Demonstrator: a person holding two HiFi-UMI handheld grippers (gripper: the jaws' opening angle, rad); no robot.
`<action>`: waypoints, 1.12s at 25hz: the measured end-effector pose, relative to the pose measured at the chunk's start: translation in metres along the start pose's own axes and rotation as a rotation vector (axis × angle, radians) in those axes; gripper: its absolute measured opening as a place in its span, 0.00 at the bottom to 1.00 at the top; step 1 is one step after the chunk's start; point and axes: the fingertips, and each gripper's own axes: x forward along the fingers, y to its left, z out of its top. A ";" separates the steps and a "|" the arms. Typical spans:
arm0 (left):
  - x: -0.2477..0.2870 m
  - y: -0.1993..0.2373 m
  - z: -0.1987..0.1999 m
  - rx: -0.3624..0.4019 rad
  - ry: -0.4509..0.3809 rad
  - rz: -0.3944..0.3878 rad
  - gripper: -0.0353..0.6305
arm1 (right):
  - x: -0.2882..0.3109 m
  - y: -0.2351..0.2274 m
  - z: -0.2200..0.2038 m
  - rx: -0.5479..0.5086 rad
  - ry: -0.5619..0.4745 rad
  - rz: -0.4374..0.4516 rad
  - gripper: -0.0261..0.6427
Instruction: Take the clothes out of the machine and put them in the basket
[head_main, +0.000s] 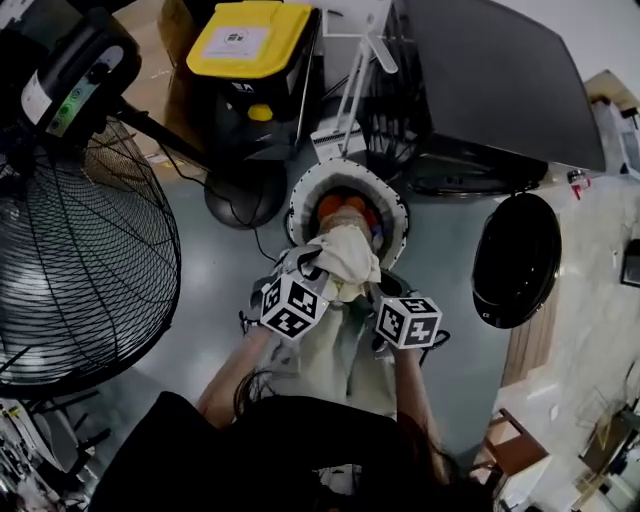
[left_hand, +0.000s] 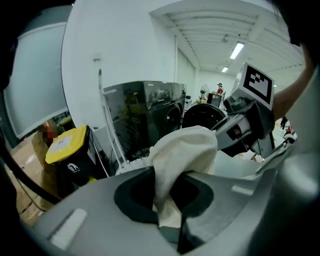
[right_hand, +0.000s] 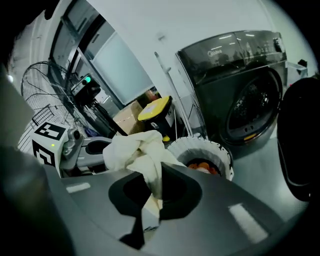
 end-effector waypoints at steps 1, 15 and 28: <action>0.009 -0.004 -0.007 -0.006 0.016 -0.014 0.12 | 0.004 -0.008 -0.008 0.011 0.014 -0.017 0.08; 0.099 -0.004 -0.037 -0.051 0.123 -0.060 0.13 | 0.058 -0.085 -0.027 0.080 0.032 -0.157 0.08; 0.123 -0.013 -0.092 0.000 0.358 -0.163 0.35 | 0.083 -0.105 -0.065 0.049 0.172 -0.156 0.39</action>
